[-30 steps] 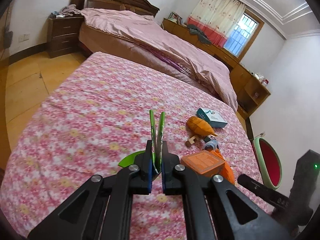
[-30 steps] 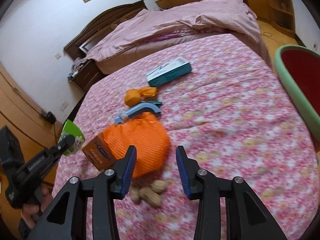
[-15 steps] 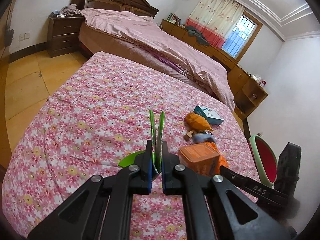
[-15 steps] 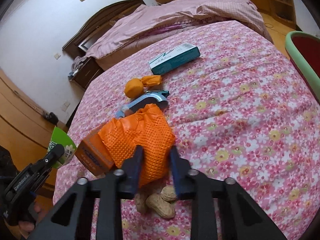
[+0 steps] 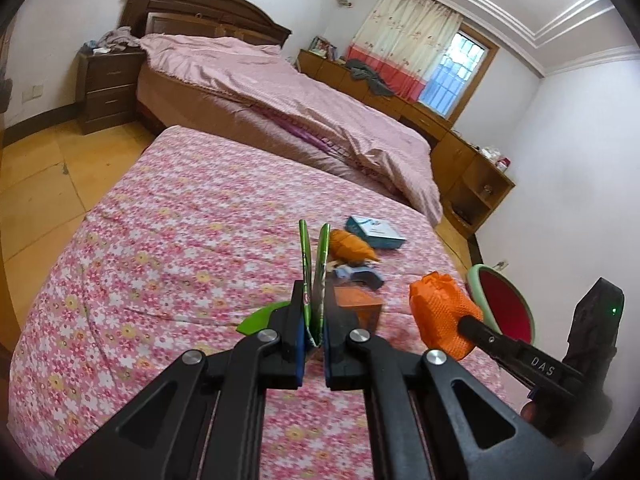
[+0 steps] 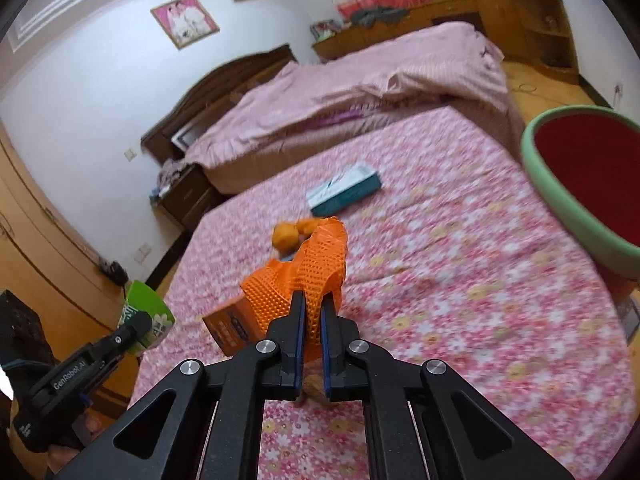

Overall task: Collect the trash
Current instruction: 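Grasp the green packet with left tool while right tool grasps orange mesh bag, then carry the green packet and orange mesh bag over the red bucket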

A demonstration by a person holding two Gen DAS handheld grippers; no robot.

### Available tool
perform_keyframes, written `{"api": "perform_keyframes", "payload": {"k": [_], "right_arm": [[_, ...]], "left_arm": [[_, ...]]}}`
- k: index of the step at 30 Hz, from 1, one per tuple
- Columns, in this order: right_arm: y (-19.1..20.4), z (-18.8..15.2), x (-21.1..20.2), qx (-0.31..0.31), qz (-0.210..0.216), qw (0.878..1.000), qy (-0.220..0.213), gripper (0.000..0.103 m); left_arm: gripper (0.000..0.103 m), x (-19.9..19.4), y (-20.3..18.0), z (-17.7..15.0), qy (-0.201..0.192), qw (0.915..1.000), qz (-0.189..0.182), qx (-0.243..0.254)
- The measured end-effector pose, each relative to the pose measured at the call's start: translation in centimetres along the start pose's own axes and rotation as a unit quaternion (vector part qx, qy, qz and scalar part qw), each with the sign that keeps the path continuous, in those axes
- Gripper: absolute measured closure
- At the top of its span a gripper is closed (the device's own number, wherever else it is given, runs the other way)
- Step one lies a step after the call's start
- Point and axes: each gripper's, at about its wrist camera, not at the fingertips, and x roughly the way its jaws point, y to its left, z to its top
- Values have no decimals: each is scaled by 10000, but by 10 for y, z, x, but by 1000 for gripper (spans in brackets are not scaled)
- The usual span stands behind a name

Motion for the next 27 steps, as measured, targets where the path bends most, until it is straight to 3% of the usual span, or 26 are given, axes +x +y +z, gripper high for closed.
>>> {"api": "perform_keyframes", "payload": {"k": [14,27], "right_arm": [[-34,16,-75,232,-284,9961,-809,96],[-85,40,-128,400,-806,9857,-1424,97]], "left_arm": [[98,-1,-70,6,246,9967,-695,343],[98,32,-173,5,513,9853,-1215,1082]]}}
